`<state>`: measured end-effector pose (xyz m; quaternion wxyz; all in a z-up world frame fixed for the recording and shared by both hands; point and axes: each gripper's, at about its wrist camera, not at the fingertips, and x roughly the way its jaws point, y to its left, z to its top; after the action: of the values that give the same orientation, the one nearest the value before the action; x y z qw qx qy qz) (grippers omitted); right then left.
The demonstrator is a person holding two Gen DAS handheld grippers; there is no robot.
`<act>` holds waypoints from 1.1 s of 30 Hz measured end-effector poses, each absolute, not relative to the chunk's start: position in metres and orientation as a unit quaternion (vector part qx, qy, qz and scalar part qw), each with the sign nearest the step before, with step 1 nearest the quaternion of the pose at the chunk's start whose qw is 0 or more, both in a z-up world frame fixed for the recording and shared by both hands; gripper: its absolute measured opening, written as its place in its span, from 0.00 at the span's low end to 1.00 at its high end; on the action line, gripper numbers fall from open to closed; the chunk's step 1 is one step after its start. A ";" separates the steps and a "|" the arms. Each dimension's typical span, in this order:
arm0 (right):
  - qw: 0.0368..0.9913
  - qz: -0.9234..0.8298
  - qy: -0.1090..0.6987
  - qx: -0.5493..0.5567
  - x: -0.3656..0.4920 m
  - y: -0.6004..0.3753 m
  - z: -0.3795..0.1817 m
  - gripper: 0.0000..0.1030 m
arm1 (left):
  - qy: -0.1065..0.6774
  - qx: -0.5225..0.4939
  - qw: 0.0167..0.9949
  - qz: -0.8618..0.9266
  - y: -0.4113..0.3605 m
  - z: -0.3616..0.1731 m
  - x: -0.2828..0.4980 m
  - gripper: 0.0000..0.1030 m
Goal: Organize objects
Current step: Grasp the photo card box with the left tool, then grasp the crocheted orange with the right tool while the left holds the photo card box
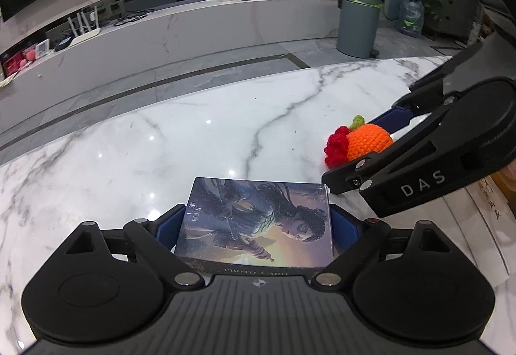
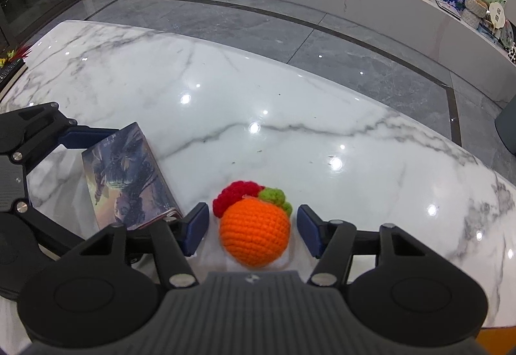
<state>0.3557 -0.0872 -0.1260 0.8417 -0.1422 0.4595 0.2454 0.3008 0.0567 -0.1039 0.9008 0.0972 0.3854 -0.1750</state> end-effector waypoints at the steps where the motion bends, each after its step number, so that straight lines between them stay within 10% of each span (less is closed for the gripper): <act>1: 0.843 0.245 0.458 -0.141 0.355 -0.087 -0.126 0.59 | 0.387 0.095 0.901 -0.171 0.056 -0.104 0.300 1.00; 33: 0.844 0.235 0.465 -0.127 0.230 -0.114 -0.122 0.00 | 0.391 0.071 0.904 -0.160 0.065 -0.099 0.156 1.00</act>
<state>0.2304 -0.1140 -0.1216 0.8442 -0.1265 0.4648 0.2351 0.1559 0.0649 -0.0993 0.9035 0.0708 0.3914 -0.1596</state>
